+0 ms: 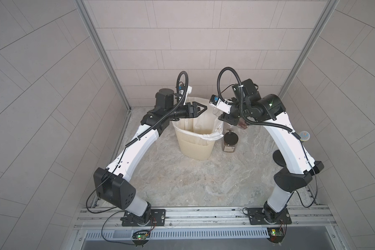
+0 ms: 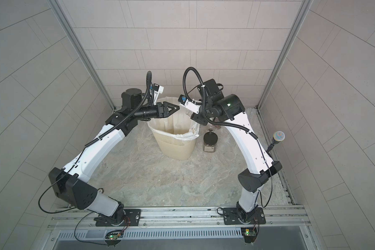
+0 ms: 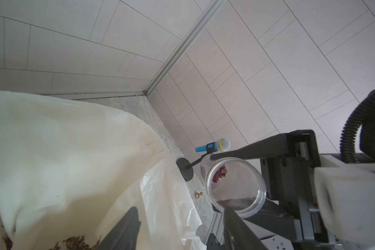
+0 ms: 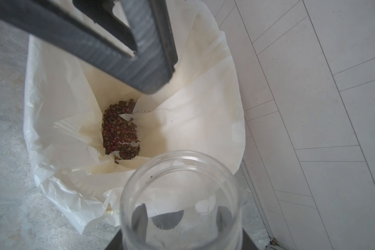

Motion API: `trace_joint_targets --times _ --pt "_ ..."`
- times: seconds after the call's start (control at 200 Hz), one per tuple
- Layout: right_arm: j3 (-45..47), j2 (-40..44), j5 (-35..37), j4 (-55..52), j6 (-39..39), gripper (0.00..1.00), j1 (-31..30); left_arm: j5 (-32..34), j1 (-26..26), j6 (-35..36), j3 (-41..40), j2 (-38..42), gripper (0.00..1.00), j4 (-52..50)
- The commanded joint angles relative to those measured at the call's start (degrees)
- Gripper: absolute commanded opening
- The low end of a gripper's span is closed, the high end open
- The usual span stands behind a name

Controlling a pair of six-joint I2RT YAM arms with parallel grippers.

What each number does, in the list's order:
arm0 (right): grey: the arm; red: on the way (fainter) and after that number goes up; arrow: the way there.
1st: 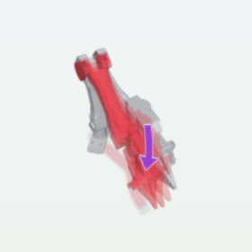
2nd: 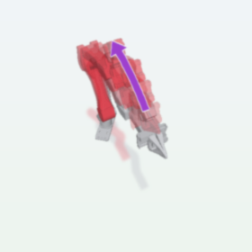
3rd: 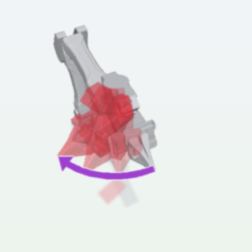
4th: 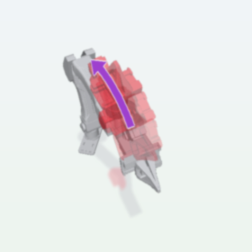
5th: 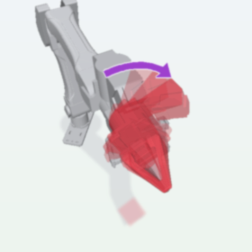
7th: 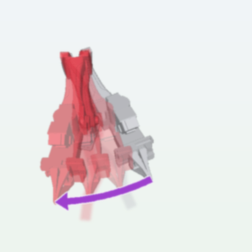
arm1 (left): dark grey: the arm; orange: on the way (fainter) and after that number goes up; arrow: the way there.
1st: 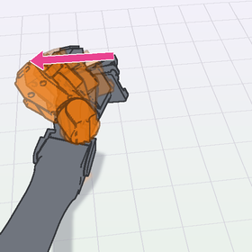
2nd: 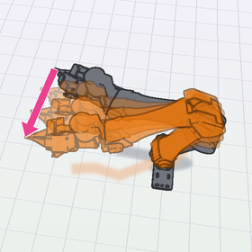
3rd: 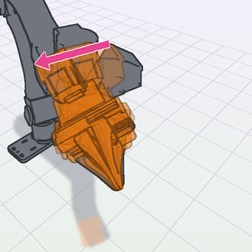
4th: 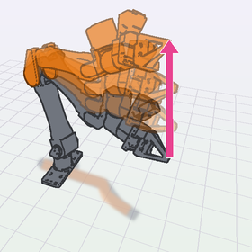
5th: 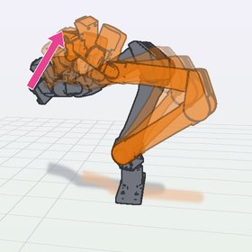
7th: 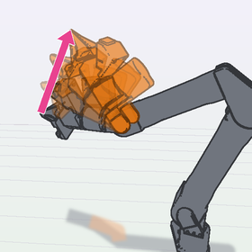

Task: Empty the moldy dried flower tea in the jars
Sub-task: Pour the moldy dried flower tea into the trash bin.

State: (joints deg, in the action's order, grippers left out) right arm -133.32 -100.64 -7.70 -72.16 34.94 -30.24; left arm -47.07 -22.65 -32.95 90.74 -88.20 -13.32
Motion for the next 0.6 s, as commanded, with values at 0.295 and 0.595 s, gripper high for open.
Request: trace_joint_targets --times 0.295,0.595 --pt "3.89 1.12 2.11 6.01 7.25 0.43 -2.1 -6.13 0.07 -7.09 0.2 -3.04 0.59 7.99" --pt "5.06 1.38 0.5 8.59 6.83 0.43 -3.36 -5.84 -1.35 -10.29 -1.34 -4.27 0.51 11.47"
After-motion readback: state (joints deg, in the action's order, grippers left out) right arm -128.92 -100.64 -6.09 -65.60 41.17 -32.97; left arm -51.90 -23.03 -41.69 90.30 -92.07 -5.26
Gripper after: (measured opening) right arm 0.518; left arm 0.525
